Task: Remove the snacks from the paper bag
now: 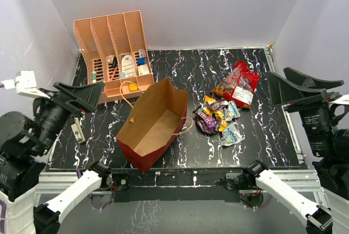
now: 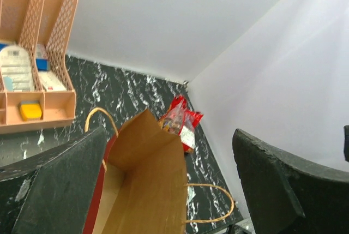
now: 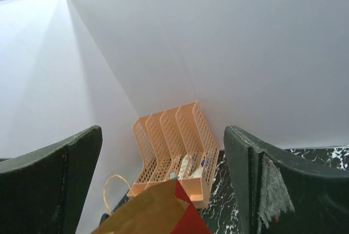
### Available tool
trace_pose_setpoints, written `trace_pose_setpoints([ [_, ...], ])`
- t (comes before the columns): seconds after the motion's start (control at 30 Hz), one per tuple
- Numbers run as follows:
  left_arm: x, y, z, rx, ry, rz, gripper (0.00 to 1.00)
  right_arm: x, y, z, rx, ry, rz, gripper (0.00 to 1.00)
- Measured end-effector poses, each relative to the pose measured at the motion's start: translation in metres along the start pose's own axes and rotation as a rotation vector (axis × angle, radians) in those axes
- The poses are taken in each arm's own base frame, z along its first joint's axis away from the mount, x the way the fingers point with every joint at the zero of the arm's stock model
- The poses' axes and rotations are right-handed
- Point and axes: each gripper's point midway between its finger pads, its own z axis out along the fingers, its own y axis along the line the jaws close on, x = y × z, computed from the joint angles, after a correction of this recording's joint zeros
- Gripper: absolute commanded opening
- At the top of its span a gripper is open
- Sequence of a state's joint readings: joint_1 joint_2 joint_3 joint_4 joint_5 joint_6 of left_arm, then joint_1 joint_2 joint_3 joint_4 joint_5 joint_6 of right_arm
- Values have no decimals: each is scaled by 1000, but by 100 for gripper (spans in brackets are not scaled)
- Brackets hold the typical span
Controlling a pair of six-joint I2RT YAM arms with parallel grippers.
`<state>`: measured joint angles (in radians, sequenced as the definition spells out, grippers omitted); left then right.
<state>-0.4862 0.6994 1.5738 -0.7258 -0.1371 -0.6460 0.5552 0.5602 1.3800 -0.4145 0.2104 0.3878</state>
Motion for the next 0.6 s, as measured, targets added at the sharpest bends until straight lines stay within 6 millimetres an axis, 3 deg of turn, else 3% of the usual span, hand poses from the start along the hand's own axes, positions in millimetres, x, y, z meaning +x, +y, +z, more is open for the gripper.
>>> trace_pose_setpoints([
  [0.17,-27,-17,-23,105,-128,2,98,-20,0,-3,16,-64,12,98],
  [0.33,-47,-32,-53,234,-262,-2,98,-27,-2,-9,22,-98,19,98],
  [0.47,-51,-42,-59,305,-303,-4,98,-26,-4,-13,22,-108,20,98],
  [0.6,-48,-44,-53,322,-306,-3,98,-25,-5,-13,23,-107,6,98],
])
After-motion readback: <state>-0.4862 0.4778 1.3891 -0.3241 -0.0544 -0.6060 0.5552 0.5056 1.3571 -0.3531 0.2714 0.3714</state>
